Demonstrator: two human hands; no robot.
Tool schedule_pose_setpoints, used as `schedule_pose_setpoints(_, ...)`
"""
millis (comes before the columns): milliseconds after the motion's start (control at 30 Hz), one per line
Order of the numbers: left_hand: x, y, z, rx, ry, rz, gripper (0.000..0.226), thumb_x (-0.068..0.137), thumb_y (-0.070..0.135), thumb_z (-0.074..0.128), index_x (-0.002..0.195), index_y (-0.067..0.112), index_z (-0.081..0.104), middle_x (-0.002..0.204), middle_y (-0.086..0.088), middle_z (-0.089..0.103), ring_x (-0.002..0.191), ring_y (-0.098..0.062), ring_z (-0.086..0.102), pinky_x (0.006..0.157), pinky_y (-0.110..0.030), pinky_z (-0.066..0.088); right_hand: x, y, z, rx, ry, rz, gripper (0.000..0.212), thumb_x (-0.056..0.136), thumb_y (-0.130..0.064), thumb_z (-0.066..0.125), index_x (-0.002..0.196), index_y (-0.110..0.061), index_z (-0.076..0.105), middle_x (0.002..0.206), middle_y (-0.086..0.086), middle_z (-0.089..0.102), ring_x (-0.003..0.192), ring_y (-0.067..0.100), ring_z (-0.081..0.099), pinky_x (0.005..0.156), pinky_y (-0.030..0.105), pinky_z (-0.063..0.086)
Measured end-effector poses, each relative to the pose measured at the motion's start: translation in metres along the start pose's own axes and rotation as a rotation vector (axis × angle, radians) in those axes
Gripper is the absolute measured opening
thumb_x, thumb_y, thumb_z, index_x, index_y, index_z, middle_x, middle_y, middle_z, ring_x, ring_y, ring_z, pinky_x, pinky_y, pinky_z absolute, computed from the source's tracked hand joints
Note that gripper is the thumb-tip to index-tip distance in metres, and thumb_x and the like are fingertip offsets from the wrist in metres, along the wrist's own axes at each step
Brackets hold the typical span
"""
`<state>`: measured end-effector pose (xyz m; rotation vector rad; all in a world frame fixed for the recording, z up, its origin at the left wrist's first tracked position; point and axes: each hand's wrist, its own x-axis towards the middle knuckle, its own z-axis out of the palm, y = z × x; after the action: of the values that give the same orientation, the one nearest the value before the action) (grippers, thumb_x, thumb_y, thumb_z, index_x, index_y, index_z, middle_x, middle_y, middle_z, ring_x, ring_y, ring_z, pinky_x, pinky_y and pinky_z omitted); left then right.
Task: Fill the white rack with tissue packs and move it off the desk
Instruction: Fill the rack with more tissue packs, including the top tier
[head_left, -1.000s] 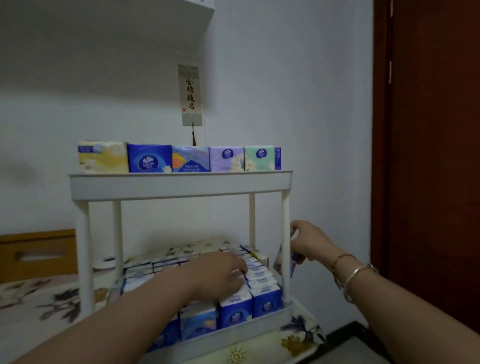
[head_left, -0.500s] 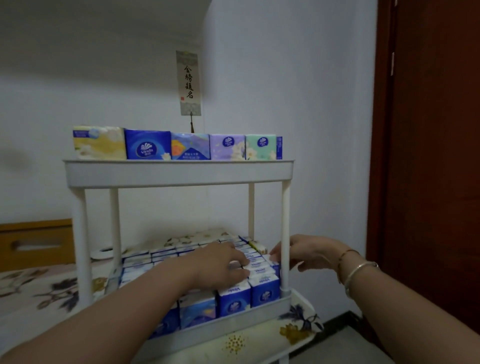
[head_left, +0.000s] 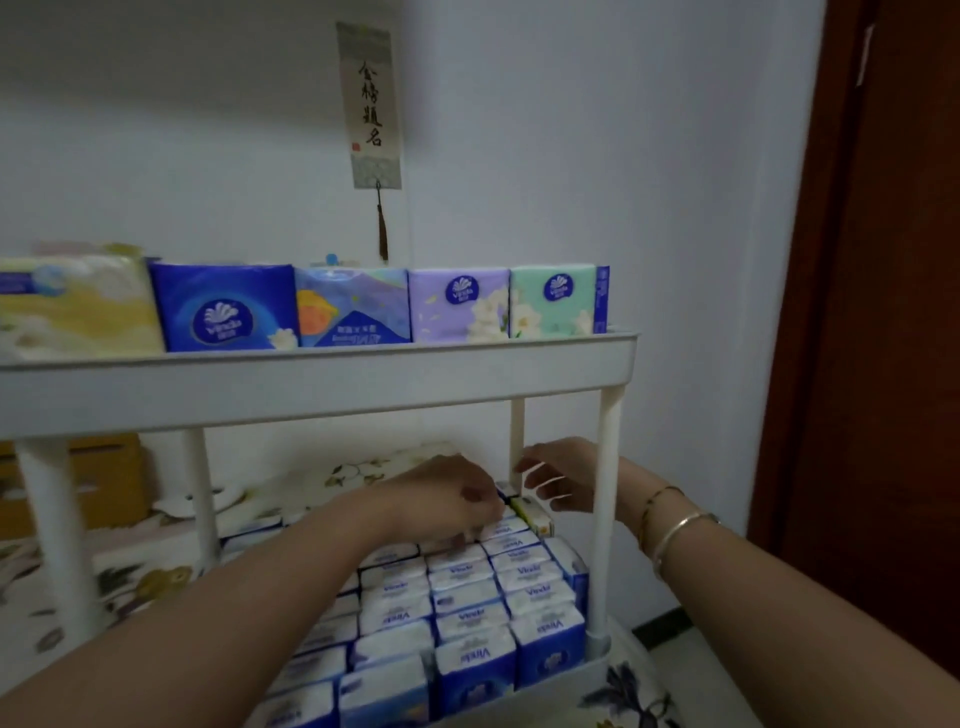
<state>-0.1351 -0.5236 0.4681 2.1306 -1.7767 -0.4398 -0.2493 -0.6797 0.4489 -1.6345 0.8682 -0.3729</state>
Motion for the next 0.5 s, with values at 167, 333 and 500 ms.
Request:
schedule_pose_setpoints(167,-0.006,0.000,-0.009,-0.203,-0.022,-0.087,0.028,0.094,0.028,0.053,0.104,0.008,0.068,0.099,-0.005,0.071,0.077,-0.011,0.067,0.079,-0.026,0.055,0.000,-0.022,0.002,0.122,-0.080,0.088,0.027,0.098,-0.020,0.043,0.082,-0.008,0.062,0.072,0.003,0.060,0.059,0.013,0.050,0.052,0.022,0.039)
schedule_pose_setpoints(333,-0.027,0.006,-0.013,-0.332,0.175,-0.106,0.023,0.091,0.037,0.059,0.101,0.018,0.069,0.093,0.002,0.073,0.076,-0.008,0.069,0.062,-0.010,0.050,-0.011,-0.033,-0.001,0.342,-0.082,0.104,0.029,0.099,-0.021,0.041,0.084,-0.006,0.060,0.073,0.008,0.067,0.049,0.015,0.060,0.043,0.019,0.046)
schedule_pose_setpoints(500,-0.080,0.034,-0.010,-0.743,0.458,-0.040,0.053,0.075,0.053,0.063,0.119,0.023,0.058,0.104,0.004,0.072,0.089,-0.008,0.071,0.085,-0.026,0.053,-0.053,-0.043,-0.006,0.607,-0.154,-0.016,0.041,0.097,-0.033,0.037,0.098,0.000,0.060,0.082,0.019,0.073,0.074,0.030,0.071,0.065,0.035,0.055)
